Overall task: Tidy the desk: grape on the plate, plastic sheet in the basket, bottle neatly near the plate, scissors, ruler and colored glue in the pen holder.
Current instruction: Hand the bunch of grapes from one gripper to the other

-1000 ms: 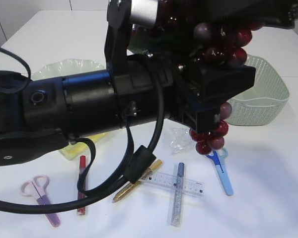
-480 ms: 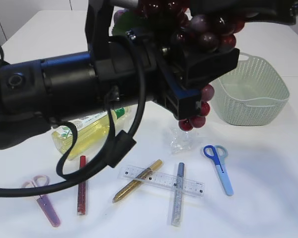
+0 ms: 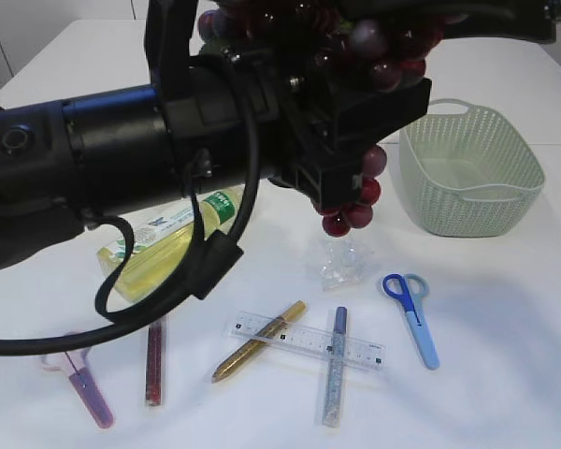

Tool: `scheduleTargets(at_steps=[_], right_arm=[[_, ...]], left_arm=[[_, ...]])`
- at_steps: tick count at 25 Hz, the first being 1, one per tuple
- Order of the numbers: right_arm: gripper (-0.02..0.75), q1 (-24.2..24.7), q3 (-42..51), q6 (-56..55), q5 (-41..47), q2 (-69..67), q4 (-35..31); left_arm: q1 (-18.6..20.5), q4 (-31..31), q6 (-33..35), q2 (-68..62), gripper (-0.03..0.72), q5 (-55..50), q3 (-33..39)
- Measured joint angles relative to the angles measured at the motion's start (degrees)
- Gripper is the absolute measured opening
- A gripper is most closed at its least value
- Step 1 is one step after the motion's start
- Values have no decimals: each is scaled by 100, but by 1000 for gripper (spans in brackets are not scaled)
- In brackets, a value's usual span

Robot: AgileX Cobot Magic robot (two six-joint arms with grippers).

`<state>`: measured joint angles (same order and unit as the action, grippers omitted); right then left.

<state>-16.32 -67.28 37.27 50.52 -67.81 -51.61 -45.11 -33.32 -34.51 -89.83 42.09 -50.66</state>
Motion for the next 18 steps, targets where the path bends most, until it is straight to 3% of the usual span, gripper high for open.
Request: scheduleTargets(at_steps=[11,18], right_arm=[[657,0,0,811,-13,0,-1098],[657,0,-84,868,-224,0,-1224]], left_arm=[[36,38,0,43,181,-41,0],[46,157,0,43,181,-41,0]])
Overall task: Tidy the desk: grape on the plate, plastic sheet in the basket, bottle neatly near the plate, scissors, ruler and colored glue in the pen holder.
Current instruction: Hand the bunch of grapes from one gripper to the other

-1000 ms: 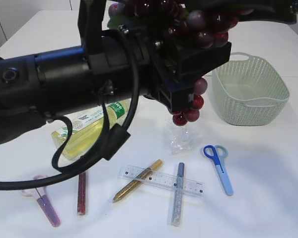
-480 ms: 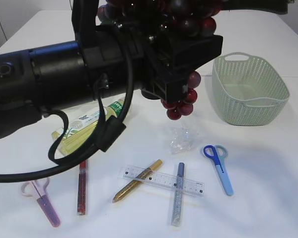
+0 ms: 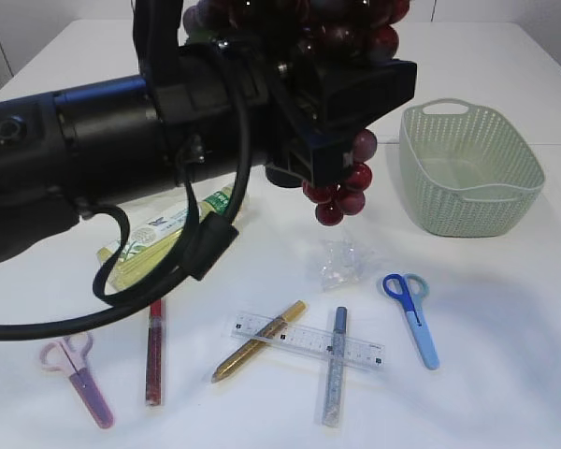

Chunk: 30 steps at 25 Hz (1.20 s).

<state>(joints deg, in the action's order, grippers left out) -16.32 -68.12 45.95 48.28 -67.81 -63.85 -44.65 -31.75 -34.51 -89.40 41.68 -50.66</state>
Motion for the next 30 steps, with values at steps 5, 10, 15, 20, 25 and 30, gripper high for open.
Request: scheduleTargets(at_steps=[5,10,15,20,25,30], right_arm=[[657,0,0,25,-101,0,176],[656,0,0,25,-158,0,257],[647,0,0,25,-265,0,384],[639,0,0,-176,-277,0,941],[624,0,0,-822,-256,0,1913],[594,0,0,-2121,-192,0,3380]], left_arm=[[177,37,0,0,180,0,0],[472,48,0,0,180,0,0],[822,55,0,0,180,0,0],[1258,55,0,0,180,0,0],[1686,55,0,0,180,0,0],[2118,61,0,0,180,0,0]])
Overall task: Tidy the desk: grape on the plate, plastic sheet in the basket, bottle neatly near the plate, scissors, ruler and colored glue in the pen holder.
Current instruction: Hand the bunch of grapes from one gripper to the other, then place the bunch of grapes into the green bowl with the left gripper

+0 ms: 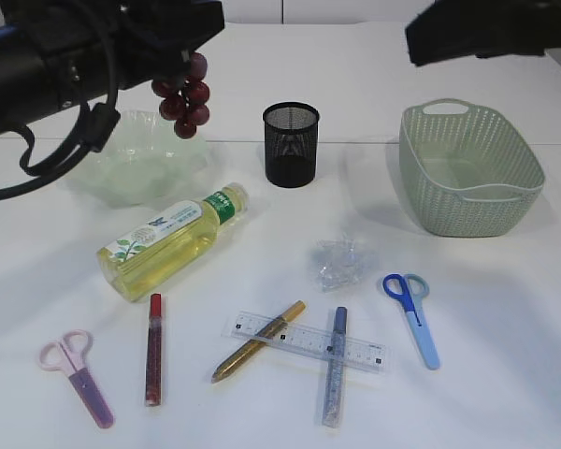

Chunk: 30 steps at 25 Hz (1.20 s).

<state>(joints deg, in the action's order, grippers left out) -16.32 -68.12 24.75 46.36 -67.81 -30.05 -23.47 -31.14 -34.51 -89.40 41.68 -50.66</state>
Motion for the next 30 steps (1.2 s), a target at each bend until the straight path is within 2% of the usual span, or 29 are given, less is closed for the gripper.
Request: scheduleTargets(at_steps=[5,9,16,26,30], right_arm=[[586,0,0,-1610,461,0,1983],[585,0,0,-2159,770,0,2916],[585,0,0,-2298,1021,0,3127],[585,0,0,-2311,1189,0,3179],[585,0,0,-2311,1189,0,3179]], left_arm=[[446,319,0,0,180,0,0],[857,406,13,-56,180,-12,-79],[1317,453,27,-789,180,-118,-754],[1443,478,131,-2325,179,-1090,-2376],[1494,478,140,-2828,179,-1255,-2734]])
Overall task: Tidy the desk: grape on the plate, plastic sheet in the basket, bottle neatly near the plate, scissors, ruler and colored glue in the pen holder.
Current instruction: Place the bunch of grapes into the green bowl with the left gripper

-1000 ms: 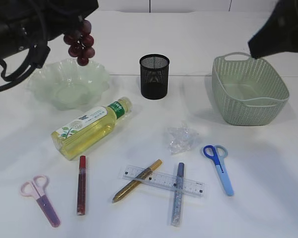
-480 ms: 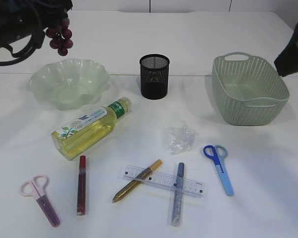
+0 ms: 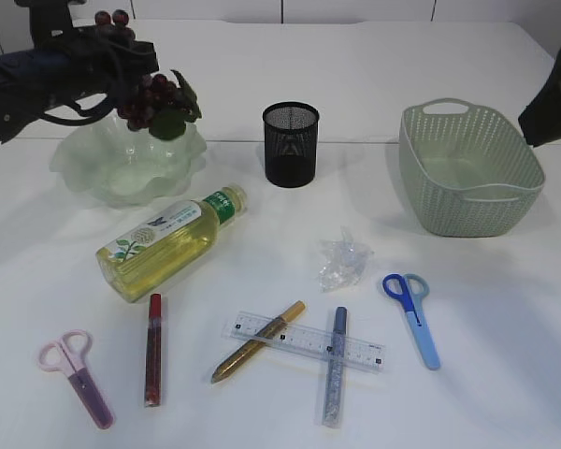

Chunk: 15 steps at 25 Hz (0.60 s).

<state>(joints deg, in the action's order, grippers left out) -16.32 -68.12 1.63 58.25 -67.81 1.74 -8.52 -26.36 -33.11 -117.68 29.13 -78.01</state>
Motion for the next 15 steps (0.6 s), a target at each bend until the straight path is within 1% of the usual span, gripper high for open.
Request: scheduleTargets(at_steps=[7,15], right_arm=[[585,0,0,0,0,0,23],[585,0,0,0,-18,-22,26]], left_arm=[[9,8,99,-321,179,-14,-61],[54,12,470,-413,179,-3,-66]])
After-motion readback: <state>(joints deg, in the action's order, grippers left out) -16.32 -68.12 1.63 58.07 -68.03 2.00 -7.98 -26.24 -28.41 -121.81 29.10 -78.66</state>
